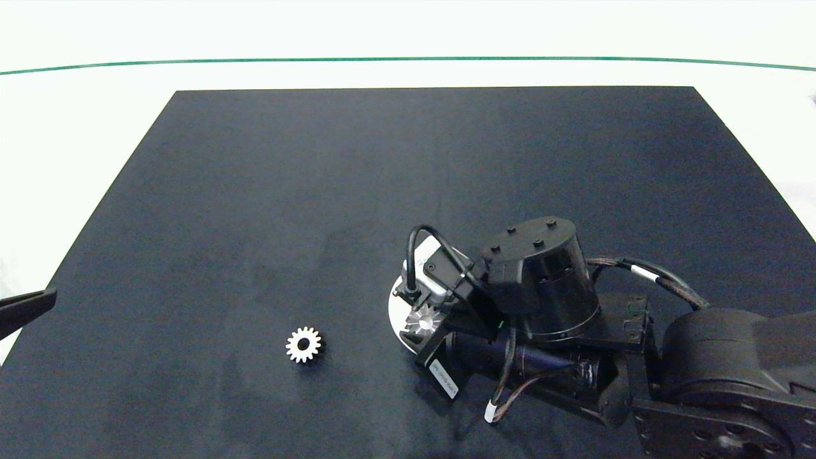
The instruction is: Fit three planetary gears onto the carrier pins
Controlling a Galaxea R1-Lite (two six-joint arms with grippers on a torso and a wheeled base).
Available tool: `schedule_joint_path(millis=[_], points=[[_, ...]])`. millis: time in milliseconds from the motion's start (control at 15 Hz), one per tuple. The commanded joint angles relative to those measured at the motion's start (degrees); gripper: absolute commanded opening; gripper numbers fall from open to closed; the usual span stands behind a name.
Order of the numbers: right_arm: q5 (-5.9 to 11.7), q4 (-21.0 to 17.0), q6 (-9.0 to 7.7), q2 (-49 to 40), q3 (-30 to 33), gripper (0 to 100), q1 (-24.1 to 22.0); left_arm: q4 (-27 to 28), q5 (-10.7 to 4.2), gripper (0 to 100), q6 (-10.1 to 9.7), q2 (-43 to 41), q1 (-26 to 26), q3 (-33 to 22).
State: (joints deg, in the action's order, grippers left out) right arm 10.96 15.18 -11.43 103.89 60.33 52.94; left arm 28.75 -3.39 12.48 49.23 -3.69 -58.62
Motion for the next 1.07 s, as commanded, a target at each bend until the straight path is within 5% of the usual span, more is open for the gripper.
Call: schedule_joint_path(millis=[67,1067], points=[[0.03,-1.1,-0.08,0.5,0.0,0,0.2,0.2,-0.04,100,0.09,0.0,0.0,0.0],[0.11,-2.4,0.27,1.8,-0.3,0,0.1,0.2,-0.04,100,0.0,-0.2,0.1,-0.1]])
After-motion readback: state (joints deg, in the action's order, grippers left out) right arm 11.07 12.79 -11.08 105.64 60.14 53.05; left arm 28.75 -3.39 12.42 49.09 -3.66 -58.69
